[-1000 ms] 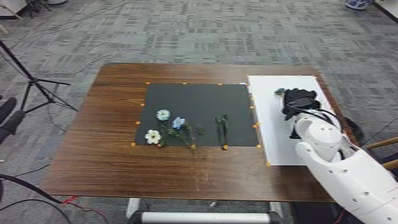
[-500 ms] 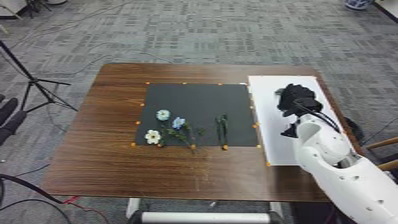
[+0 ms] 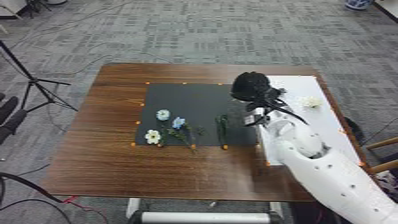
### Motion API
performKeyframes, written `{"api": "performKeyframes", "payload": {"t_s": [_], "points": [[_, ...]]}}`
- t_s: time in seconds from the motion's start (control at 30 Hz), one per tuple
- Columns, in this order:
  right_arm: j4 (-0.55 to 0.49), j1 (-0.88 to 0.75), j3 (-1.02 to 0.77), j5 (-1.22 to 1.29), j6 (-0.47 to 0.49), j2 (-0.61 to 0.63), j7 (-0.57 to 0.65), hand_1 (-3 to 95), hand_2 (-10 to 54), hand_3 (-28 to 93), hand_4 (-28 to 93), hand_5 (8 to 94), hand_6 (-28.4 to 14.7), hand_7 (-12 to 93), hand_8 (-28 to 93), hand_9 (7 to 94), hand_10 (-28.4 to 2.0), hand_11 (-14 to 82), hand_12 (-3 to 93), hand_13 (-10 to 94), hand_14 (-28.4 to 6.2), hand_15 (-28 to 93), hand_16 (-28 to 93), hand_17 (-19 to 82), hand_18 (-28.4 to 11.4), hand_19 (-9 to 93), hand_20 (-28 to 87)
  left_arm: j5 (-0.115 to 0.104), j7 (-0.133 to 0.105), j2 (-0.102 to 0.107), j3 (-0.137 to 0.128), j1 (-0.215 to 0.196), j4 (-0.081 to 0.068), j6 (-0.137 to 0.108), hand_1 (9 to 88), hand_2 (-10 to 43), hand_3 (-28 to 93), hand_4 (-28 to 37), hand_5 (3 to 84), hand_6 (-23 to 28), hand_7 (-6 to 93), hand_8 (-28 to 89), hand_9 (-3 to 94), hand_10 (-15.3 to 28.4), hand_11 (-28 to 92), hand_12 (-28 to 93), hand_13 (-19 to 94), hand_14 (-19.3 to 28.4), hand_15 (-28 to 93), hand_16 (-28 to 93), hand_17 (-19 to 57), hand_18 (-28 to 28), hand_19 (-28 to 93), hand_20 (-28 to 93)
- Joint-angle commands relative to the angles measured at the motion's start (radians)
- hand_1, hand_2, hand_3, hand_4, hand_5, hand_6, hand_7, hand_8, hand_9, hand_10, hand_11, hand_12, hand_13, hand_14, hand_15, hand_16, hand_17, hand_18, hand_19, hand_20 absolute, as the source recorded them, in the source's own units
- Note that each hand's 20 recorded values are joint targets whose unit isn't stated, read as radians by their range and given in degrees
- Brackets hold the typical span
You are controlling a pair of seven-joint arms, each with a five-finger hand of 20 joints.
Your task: Arrange flowers
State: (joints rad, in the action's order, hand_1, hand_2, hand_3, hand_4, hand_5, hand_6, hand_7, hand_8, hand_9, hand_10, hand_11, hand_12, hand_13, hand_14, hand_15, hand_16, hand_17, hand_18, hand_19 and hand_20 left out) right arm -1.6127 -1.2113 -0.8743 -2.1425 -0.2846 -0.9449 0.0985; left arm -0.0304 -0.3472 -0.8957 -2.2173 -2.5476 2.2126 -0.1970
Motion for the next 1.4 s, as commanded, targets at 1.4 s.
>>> {"api": "performKeyframes", "payload": {"t_s": [1.4], "points": [[0.013, 0.079, 0.229, -0.214, 0.189, -0.157, 0.157, 48.6, -9.5, 72, -28, 72.3, 0.3, 24, -1, 79.6, -9.2, 16.9, 37.9, 57, -12.6, 66, 35, 25, -22.8, 75, 43, 0.009, 0.046, 0.012, 0.027, 0.035, -0.019, 0.008, 22.8, 18.2, 64, -28.3, 37.5, 8.6, 7.8, -6, 31.1, 12.8, 12, 14, 24, 13.9, 26, -2, -3.6, 12.8, 24, 11]]}}
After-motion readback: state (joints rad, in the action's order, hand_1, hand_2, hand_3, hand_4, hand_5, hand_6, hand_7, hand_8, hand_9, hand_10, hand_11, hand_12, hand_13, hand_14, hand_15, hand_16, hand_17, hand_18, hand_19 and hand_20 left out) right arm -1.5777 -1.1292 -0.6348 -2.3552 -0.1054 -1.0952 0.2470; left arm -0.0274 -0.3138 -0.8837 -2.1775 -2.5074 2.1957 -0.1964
